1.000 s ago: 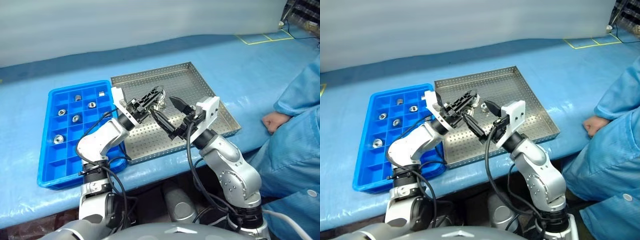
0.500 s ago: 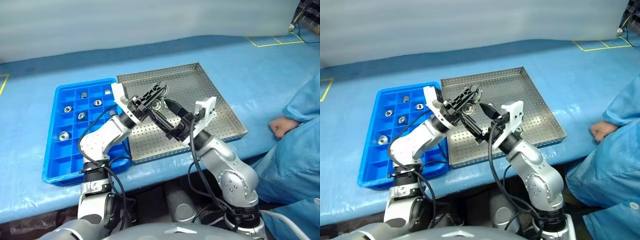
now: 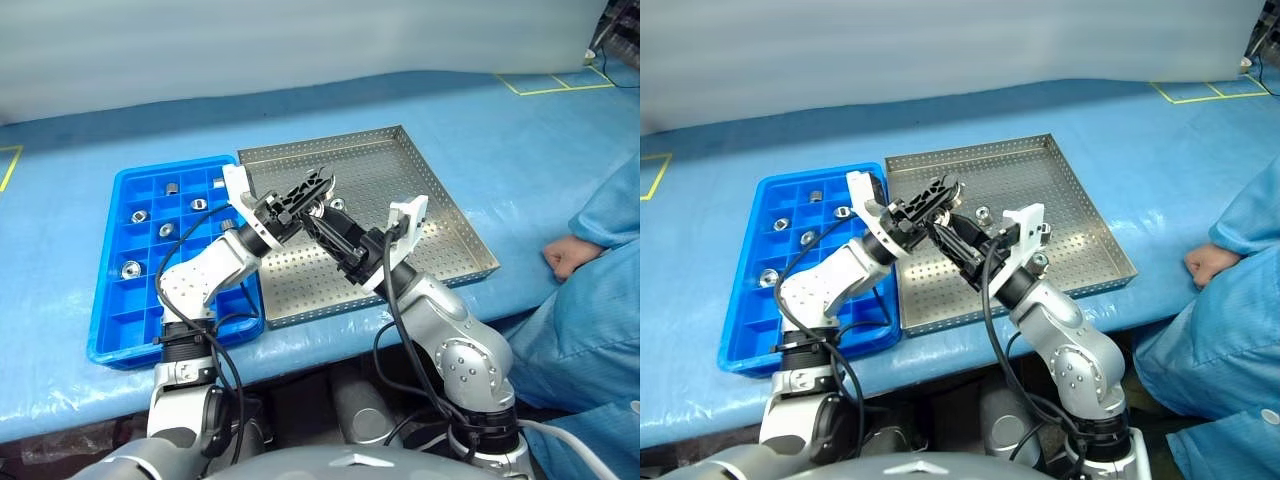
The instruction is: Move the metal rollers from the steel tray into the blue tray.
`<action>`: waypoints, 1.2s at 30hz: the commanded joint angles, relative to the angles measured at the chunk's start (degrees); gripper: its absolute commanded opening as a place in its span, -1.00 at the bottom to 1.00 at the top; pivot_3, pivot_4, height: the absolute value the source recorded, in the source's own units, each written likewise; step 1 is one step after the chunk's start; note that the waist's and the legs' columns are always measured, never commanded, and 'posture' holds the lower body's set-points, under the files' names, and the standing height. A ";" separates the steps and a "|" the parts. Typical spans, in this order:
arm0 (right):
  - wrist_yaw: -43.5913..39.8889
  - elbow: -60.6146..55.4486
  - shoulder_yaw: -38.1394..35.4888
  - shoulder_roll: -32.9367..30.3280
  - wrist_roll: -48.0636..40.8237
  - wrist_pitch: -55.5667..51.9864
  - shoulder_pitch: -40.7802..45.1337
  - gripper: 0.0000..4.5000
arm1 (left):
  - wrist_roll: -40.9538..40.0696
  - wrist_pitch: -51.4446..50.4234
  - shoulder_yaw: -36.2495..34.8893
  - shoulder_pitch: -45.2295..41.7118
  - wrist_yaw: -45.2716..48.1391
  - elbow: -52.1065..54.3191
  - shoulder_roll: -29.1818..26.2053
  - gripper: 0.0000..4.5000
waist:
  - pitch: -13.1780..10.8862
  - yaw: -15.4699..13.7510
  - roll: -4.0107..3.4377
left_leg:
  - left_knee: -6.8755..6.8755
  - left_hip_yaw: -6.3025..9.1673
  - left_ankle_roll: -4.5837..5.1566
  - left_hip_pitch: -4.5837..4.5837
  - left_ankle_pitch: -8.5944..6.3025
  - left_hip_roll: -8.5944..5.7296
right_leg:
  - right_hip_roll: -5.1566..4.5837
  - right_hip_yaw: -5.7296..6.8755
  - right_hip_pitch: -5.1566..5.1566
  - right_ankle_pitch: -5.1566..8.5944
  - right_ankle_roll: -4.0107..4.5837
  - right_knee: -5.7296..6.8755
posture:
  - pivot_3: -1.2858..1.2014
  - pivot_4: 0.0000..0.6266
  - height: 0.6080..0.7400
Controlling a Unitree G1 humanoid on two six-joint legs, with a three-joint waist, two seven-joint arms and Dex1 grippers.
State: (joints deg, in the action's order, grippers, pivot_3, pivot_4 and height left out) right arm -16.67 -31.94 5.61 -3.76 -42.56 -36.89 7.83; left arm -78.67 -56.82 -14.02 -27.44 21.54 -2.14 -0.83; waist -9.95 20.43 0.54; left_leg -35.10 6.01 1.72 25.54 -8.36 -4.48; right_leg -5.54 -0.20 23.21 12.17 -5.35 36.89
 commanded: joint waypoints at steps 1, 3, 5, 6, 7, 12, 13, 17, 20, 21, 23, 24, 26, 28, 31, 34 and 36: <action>0.48 -0.56 -0.35 0.12 -0.78 0.18 1.01 -0.35 | -0.42 -0.23 1.69 -0.42 1.55 3.80 -0.11 -0.01 | 0.01 -0.14 -0.01 | 0.00 0.00 0.00 0.00 0.00 0.00 | 0.00 0.00 0.01 0.00 0.00 0.00 | -0.33 -0.52 1.00; 0.50 -0.54 -0.21 -0.06 -1.03 0.30 1.10 -0.35 | -0.04 0.02 1.86 -0.43 1.79 3.98 -0.30 -0.01 | 0.01 -0.25 -0.01 | 0.00 0.00 0.01 0.01 0.01 0.00 | 0.00 -0.01 0.04 -0.01 -0.02 0.01 | -0.32 -0.52 1.00; -0.05 -0.74 0.13 -0.36 -1.18 0.62 1.02 -0.36 | 0.31 0.36 1.85 -0.46 1.90 4.09 -0.48 -0.01 | 0.01 -0.31 -0.01 | 0.00 -0.01 0.02 0.01 0.01 0.00 | 0.01 -0.01 0.04 -0.01 -0.02 0.01 | -0.32 -0.52 1.00; -0.23 -0.84 0.30 -0.48 -1.19 0.73 0.97 -0.40 | 0.42 0.53 1.76 -0.48 1.86 4.12 -0.56 -0.01 | 0.01 -0.35 -0.01 | 0.00 0.00 0.02 0.02 0.01 0.00 | 0.00 -0.01 0.04 -0.01 -0.02 0.01 | -0.32 -0.52 1.00; 0.15 -0.79 0.37 -0.50 -0.98 0.69 0.95 -0.42 | 0.78 0.84 1.69 -0.47 1.73 4.24 -0.73 -0.01 | 0.01 -0.37 -0.01 | 0.00 -0.02 0.02 0.02 0.01 0.00 | 0.00 -0.02 0.04 -0.01 -0.02 0.01 | -0.32 -0.52 1.00; 2.28 0.13 0.50 -1.16 1.79 0.56 1.18 -0.42 | 2.24 3.92 0.19 -0.66 0.55 4.56 -1.35 -0.01 | 0.02 -0.37 -0.03 | 0.00 -0.03 0.00 0.02 0.00 0.00 | 0.01 -0.05 0.09 -0.01 -0.01 0.01 | -0.32 -0.52 1.00; 2.53 0.21 0.54 -1.47 2.41 0.61 1.22 -0.42 | 2.46 4.71 -0.38 -0.73 0.08 4.71 -1.62 -0.01 | 0.02 -0.37 -0.03 | 0.00 -0.03 0.00 0.02 0.00 0.00 | 0.01 -0.05 0.09 -0.01 0.00 0.01 | -0.32 -0.52 1.00; 3.82 0.89 1.00 -3.32 6.50 0.82 1.43 -0.42 | 3.27 7.49 -2.68 -0.75 -2.30 5.21 -3.05 -0.01 | 0.02 -0.39 -0.03 | 0.01 -0.07 0.02 0.02 0.01 0.00 | 0.01 -0.11 0.11 -0.02 -0.02 0.02 | -0.31 -0.52 1.00; 4.98 1.34 1.72 -5.17 10.24 0.83 1.83 -0.42 | 3.37 8.81 -4.59 -0.64 -5.35 5.04 -4.37 -0.01 | 0.03 -0.47 -0.06 | 0.01 -0.10 0.03 0.03 0.02 0.00 | 0.02 -0.15 0.15 -0.03 -0.03 0.03 | -0.31 -0.52 1.00; 5.13 1.46 2.09 -5.94 11.52 0.89 2.00 -0.42 | 3.54 9.15 -5.09 -0.50 -6.12 5.03 -4.90 -0.01 | 0.03 -0.53 -0.06 | 0.01 -0.11 0.03 0.03 0.02 0.00 | 0.02 -0.16 0.17 -0.03 -0.03 0.03 | -0.31 -0.52 1.00; 5.04 1.60 2.46 -6.80 13.09 1.08 2.15 -0.42 | 3.47 9.26 -5.66 0.01 -6.61 5.35 -5.79 -0.01 | 0.03 -0.76 -0.06 | 0.01 -0.12 0.11 0.03 0.06 0.00 | 0.03 -0.17 0.18 -0.03 -0.03 0.03 | -0.30 -0.52 1.00; 4.86 1.63 2.48 -6.87 13.41 1.17 2.18 -0.42 | 3.45 9.21 -5.72 0.32 -6.65 5.60 -6.11 -0.01 | 0.03 -0.86 -0.06 | 0.02 -0.13 0.16 0.03 0.09 0.00 | 0.03 -0.17 0.18 -0.03 -0.03 0.03 | -0.30 -0.52 1.00; 4.58 1.63 2.38 -6.72 13.75 1.23 2.23 -0.42 | 3.48 8.98 -5.55 0.91 -6.78 5.96 -6.57 -0.01 | 0.03 -1.04 -0.06 | 0.02 -0.13 0.26 0.03 0.15 0.00 | 0.04 -0.18 0.18 -0.05 -0.07 0.03 | -0.30 -0.52 1.00; 3.96 1.50 2.62 -6.85 14.18 1.44 2.34 -0.42 | 4.42 8.15 -4.43 1.62 -6.38 6.20 -7.42 -0.01 | 0.03 -1.14 -0.06 | 0.02 -0.13 0.28 0.04 0.15 0.00 | 0.04 -0.19 0.18 -0.07 -0.10 0.03 | -0.30 -0.52 1.00; 1.33 0.36 5.70 -10.27 17.94 2.23 2.87 -0.42 | 9.46 7.23 0.22 2.59 -3.57 7.31 -9.97 -0.01 | 0.03 -1.15 -0.06 | 0.02 -0.15 0.28 0.04 0.15 -0.01 | 0.06 -0.21 0.19 -0.07 -0.09 0.04 | -0.30 -0.52 1.00; -0.77 -0.80 10.03 -15.49 23.68 2.67 3.58 -0.42 | 19.30 9.81 8.59 3.01 1.44 11.88 -14.47 -0.01 | 0.03 -1.18 -0.07 | 0.01 -0.19 0.28 0.04 0.15 -0.02 | 0.06 -0.26 0.20 -0.06 -0.07 0.04 | -0.30 -0.52 1.00; -1.40 -1.11 12.09 -18.20 26.98 2.73 4.00 -0.42 | 30.49 15.21 16.17 3.29 4.50 15.65 -18.81 -0.01 | 0.05 -1.23 -0.10 | 0.03 -0.21 0.27 0.04 0.14 -0.02 | 0.07 -0.29 0.24 -0.06 -0.05 0.06 | -0.30 -0.52 1.00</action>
State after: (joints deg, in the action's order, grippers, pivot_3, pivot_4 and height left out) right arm -17.42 -29.94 16.92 -21.57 -18.04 -35.83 10.63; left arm -55.05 -45.59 -2.11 -23.87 23.04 8.94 -18.36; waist -9.90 19.20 0.44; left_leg -35.04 5.75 1.82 25.56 -8.32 -4.49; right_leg -5.47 -0.54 23.45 12.13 -5.35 36.94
